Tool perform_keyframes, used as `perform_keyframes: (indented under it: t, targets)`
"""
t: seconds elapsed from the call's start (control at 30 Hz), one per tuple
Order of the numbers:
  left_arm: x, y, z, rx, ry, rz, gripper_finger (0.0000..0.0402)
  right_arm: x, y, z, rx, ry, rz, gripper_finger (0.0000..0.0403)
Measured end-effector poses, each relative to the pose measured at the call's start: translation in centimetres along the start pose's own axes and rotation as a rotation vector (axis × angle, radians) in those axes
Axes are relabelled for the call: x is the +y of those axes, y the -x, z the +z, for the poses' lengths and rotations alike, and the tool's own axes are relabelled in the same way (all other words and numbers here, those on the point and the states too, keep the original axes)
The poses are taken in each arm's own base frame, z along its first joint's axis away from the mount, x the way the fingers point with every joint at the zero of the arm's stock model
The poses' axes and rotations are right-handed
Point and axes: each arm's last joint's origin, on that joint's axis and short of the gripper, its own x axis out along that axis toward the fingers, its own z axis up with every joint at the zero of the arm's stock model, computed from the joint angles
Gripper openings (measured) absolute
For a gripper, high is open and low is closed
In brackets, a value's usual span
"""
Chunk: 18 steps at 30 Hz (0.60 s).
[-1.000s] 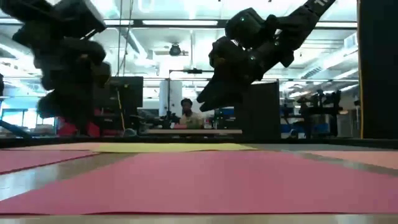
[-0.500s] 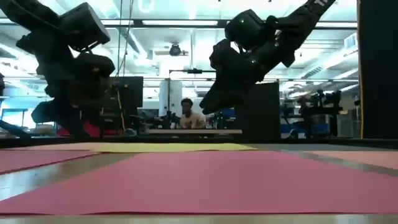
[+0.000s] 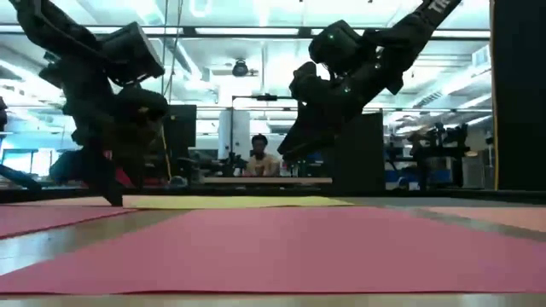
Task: Organize paper
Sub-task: Stack the yellow paper on top of the yellow paper
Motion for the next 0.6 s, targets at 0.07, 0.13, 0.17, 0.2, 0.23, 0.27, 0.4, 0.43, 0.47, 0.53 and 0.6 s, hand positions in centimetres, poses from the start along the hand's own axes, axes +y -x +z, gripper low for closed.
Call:
perform_keyframes:
  t: [0.07,0.13,0.17,0.2,0.23,0.27,0.4,0.43,0.47,0.53,0.6]
  targets:
    - [-0.04,-0.34,0.07,0.005,0.000,-0.003,0.0214,-0.02,0.00,0.02,-0.002,0.002,0.000,0.0176]
    - [-0.10,-0.64,0.15,0.006,-0.002,-0.007,0.0214,-0.02,0.00,0.02,-0.002,0.007,0.000,0.0176]
    - [-0.14,-0.67,0.17,0.005,-0.003,-0.011,0.0214,-0.02,0.00,0.02,-0.002,0.009,0.000,0.0176]
    - [-0.16,-0.68,0.18,0.004,-0.003,-0.013,0.0214,-0.02,0.00,0.04,-0.004,0.009,0.000,0.0176]
    - [-0.16,-0.68,0.18,0.004,-0.003,-0.013,0.0214,-0.02,0.00,0.05,-0.005,0.009,0.000,0.0176]
    - [-0.16,-0.65,0.17,0.004,-0.003,-0.013,0.0214,-0.02,0.00,0.05,-0.005,0.009,0.000,0.0176]
    - [-0.16,-0.47,0.12,0.010,-0.004,-0.019,0.0214,-0.02,0.00,0.05,-0.005,0.010,0.000,0.0176]
    - [-0.16,-0.46,0.13,0.010,-0.003,-0.020,0.0214,-0.02,0.00,0.05,-0.005,0.010,0.000,0.0176]
    - [-0.14,-0.45,0.18,0.008,-0.001,-0.020,0.0214,-0.02,0.00,0.06,-0.006,0.010,0.000,0.0176]
    - [-0.08,-0.43,0.34,0.007,0.001,-0.024,0.0214,-0.04,0.01,0.09,-0.009,0.010,0.000,0.0176]
    - [-0.06,-0.43,0.48,0.005,-0.003,-0.035,0.0214,-0.04,0.01,0.09,-0.008,0.012,0.000,0.0176]
